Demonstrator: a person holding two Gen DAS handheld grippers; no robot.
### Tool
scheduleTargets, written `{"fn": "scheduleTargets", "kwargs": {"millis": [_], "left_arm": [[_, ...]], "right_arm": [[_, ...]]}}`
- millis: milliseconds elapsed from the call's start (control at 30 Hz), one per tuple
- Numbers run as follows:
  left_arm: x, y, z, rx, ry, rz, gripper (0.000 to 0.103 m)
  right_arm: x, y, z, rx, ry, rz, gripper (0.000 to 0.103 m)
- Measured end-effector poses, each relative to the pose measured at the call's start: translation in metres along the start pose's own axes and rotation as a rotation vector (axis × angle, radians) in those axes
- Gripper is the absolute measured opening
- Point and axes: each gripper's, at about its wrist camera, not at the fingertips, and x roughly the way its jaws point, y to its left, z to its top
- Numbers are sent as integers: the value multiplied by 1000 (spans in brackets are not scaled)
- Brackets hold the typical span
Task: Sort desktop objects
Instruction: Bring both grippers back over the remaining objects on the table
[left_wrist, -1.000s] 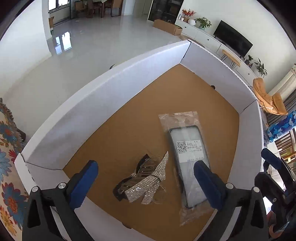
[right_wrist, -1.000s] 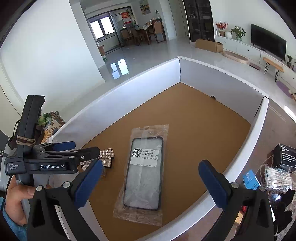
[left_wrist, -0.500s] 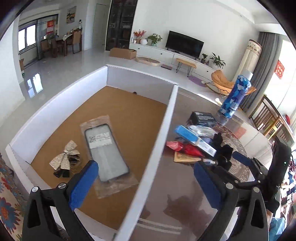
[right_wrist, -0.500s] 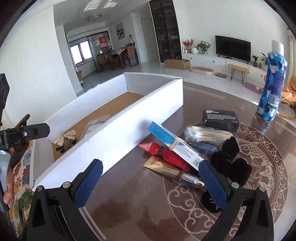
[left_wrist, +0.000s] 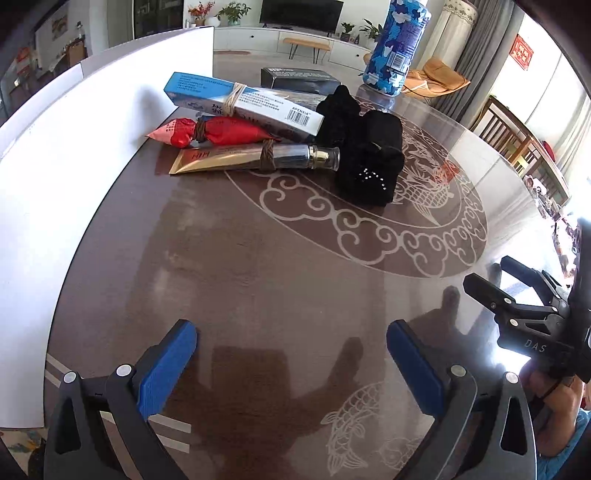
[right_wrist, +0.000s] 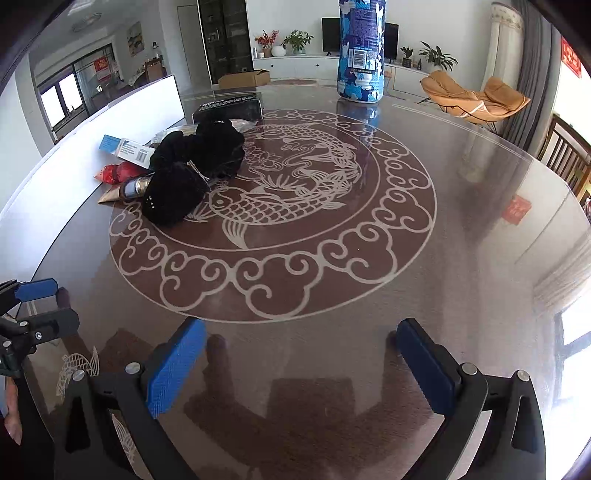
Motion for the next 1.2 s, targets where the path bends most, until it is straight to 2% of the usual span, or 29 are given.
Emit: {"fn": "scheduleTargets", "kwargs": {"millis": [67,133,267,667,1033,1133,1200], "left_arm": [[4,4,0,-8,4,32,103],[6,3,0,-1,-7,68,103],[14,-6,2,56,-1,141,103],[19,16,20,20,-64,156,103],[16,23,13,-4,-89,173,103],[17,26,15,-18,-95,182,103],[17,26,14,-19,-99,183,103]], "right_arm": [[-1,4,0,-14,-11,-12,103],[6,13,4,-29,17,-38,103],[12,17,11,-7,14,-53,103],[13,17,13,-1,11,-57,103],[15,16,14,-10,13,-48,103],[26,26,32,-49,41,-6,103],[25,34,54,-37,3,40,103]]}}
